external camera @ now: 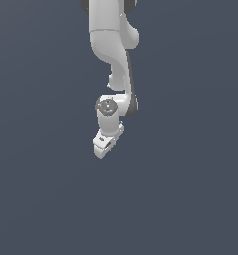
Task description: Pick up the object and move it to a goal position.
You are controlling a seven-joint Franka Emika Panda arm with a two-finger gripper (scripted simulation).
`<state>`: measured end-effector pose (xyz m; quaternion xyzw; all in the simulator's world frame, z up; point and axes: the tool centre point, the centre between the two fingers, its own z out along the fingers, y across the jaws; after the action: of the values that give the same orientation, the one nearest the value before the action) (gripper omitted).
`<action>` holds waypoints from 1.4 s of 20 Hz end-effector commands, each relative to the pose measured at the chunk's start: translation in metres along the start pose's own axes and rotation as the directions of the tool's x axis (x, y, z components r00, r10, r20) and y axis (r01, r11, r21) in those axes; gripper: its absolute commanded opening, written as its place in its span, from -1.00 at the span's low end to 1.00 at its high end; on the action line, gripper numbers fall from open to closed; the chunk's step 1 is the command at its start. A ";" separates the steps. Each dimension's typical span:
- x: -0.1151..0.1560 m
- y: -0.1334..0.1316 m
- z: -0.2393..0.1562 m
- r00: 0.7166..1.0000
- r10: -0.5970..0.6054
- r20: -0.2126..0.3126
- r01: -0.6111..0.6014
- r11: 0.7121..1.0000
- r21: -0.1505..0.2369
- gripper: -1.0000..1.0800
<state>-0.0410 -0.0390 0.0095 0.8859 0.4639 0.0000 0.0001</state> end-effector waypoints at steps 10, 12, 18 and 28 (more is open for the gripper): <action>0.002 0.000 -0.010 1.000 0.000 0.000 0.000 1.000 0.000 -1.00; 0.004 -0.001 -0.018 1.000 0.000 0.000 0.000 1.000 0.000 -1.00; 0.014 -0.003 -0.057 1.000 -0.001 0.000 0.001 1.000 0.000 -1.00; 0.040 -0.009 -0.161 1.000 -0.002 0.000 0.002 1.000 0.000 -1.00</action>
<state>-0.0265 -0.0052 0.1527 0.8856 0.4644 -0.0001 0.0002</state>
